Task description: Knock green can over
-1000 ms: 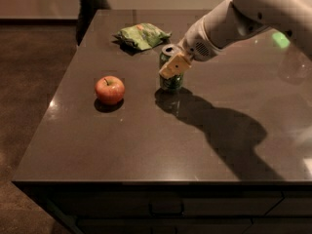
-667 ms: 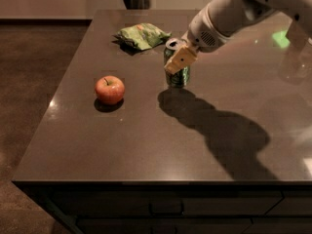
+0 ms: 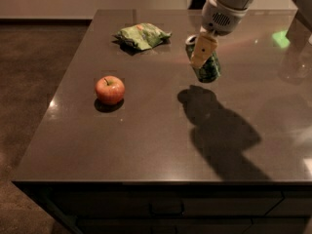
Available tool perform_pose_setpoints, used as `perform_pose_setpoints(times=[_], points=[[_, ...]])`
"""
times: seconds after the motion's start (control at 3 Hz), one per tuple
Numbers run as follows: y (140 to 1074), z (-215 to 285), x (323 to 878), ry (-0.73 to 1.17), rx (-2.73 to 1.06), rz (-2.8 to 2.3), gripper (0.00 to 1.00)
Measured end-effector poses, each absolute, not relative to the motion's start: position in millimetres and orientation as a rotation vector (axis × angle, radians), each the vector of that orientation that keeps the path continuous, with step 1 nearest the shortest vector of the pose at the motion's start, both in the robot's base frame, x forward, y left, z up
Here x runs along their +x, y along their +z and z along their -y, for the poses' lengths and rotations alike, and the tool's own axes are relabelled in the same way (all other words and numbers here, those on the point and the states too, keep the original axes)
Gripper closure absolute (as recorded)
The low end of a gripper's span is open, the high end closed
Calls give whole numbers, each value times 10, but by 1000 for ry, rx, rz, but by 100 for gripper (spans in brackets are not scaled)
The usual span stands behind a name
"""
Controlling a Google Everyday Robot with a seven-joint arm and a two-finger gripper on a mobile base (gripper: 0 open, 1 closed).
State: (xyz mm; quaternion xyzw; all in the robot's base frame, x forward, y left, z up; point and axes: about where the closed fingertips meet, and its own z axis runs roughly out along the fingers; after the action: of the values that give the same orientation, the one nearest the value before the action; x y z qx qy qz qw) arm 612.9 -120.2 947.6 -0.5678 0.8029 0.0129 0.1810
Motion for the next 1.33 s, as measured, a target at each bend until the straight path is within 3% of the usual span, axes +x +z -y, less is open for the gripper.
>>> perform_pose_setpoints(times=[0.33,0.67,1.33], points=[[9409,1285,6160,-47,-1664,-2324,97],[9284,1271,6175,-112,-1727,-2357,82],[9056,1218,6165,-194,-1826,-2384,35]])
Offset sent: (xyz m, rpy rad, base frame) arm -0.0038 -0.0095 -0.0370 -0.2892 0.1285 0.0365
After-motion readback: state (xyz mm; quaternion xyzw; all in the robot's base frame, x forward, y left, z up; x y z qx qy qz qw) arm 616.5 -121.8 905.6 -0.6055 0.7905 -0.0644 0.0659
